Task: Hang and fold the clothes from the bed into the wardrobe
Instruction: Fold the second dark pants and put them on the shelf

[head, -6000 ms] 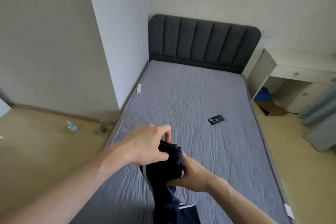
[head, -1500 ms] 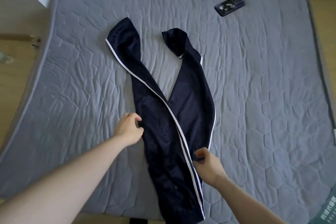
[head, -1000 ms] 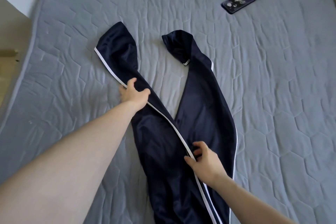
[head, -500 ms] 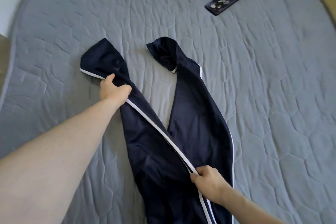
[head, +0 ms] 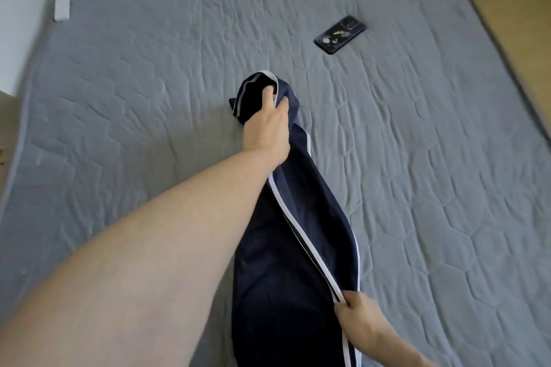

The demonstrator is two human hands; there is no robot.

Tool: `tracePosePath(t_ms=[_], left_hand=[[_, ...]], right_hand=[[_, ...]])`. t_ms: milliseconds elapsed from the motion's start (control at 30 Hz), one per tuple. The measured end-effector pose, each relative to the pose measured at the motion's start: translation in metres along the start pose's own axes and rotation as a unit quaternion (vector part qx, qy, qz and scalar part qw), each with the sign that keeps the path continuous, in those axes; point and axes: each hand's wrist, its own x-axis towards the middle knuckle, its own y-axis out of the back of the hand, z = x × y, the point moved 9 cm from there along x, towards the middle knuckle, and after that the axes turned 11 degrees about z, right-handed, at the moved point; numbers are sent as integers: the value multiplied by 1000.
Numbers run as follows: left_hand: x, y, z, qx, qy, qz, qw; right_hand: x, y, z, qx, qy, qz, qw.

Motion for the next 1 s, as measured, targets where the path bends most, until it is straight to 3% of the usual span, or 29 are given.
tracePosePath(t_ms=[167, 267, 333, 467, 533, 600, 667, 733, 767, 867, 933, 1000], left_hand=[[-50, -91, 19, -105, 86, -241, 961], [-78, -116, 19, -146, 67, -283, 945], [-80, -114, 16, -162, 58, -238, 956], [-48, -58, 11, -178, 68, 34, 981], [-35, -41, 15, -172, 62, 81, 980], [-29, -48, 32, -184, -4, 24, 983], [-40, -70, 58, -220, -64, -127, 965], [-59, -87, 70, -238, -73, -205, 947], [-65, -89, 68, -260, -49, -193, 945], [-87, -79, 35, -309, 53, -59, 948], [-109, -78, 1, -246, 99, -4, 964], [-137, -86, -37, -175, 166, -22, 970]], right_hand=[[2, 8, 27, -1, -18, 35, 999], [7, 8, 44, -10, -28, 63, 998], [8, 3, 52, -11, -38, 68, 997], [10, -9, 56, -10, -48, 68, 996], [11, -10, 54, -19, -46, 67, 997], [12, -10, 54, -26, -42, 61, 997], [12, -7, 54, -34, -36, 56, 997], [10, -3, 55, -48, -30, 57, 997], [9, -1, 56, -49, -32, 56, 997], [8, 1, 61, -46, -58, 47, 996], [7, 2, 65, -45, -79, 40, 995], [7, 4, 73, -47, -107, 34, 993]])
